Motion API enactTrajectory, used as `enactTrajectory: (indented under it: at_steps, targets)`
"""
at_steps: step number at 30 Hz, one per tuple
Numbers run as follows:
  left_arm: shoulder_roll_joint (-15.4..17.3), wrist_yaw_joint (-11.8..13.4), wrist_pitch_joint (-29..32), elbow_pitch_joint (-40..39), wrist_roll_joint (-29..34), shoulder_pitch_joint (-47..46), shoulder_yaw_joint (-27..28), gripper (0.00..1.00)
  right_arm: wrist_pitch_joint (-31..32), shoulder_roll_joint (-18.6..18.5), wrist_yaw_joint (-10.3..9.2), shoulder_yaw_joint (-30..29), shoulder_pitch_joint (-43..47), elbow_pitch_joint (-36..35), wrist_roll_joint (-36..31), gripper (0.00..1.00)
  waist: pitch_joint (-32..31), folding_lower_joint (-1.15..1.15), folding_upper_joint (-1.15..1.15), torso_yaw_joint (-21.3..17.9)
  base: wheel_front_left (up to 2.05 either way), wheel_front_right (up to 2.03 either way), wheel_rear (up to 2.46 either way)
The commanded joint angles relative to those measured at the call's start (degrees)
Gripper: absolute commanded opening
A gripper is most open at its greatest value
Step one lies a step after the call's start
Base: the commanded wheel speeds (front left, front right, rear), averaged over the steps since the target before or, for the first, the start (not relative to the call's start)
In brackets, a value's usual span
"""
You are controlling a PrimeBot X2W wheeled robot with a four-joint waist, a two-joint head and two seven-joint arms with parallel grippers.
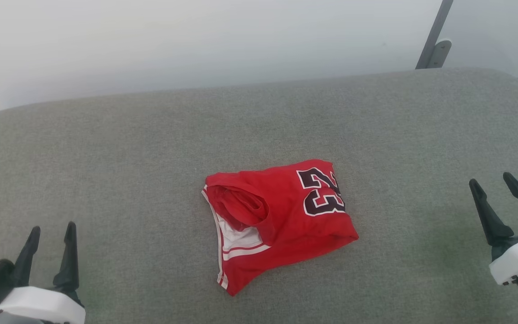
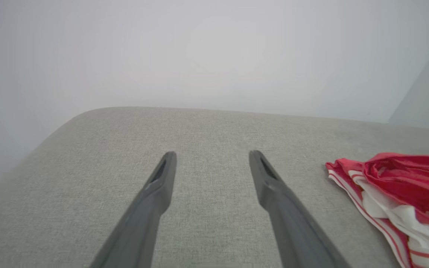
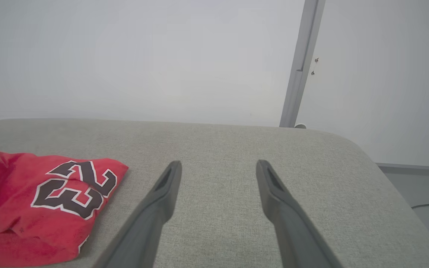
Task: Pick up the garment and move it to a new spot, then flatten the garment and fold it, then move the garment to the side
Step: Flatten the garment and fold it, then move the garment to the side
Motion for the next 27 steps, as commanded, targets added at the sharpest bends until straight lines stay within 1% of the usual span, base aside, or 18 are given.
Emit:
enactTrajectory:
  at_steps: [1,15,27]
  targets:
    - [-0.29,-0.27,-0.23,0.06,0.43,0.57,0.51,1.0,-0.69,0.5,-0.05,-0.08,0.79,0.33,-0.07,1.0,-0.15,0.0,0.0,0.11,0.0,0.0,0.0]
    - [-1.22,-0.84,-0.23,-0.52,1.93,1.4,2.0,1.0,-1.75,0.64,-0.05,0.07,0.98,0.94,-0.22,1.0,-0.98,0.0,0.0,0.56,0.0,0.0,0.0]
    - [-1.7,-0.87,-0.23,-1.22,2.41,1.79,2.39,1.0,-2.26,0.74,-0.05,0.04,1.05,-0.5,-0.43,1.0,-1.49,0.0,0.0,1.01,0.0,0.0,0.0]
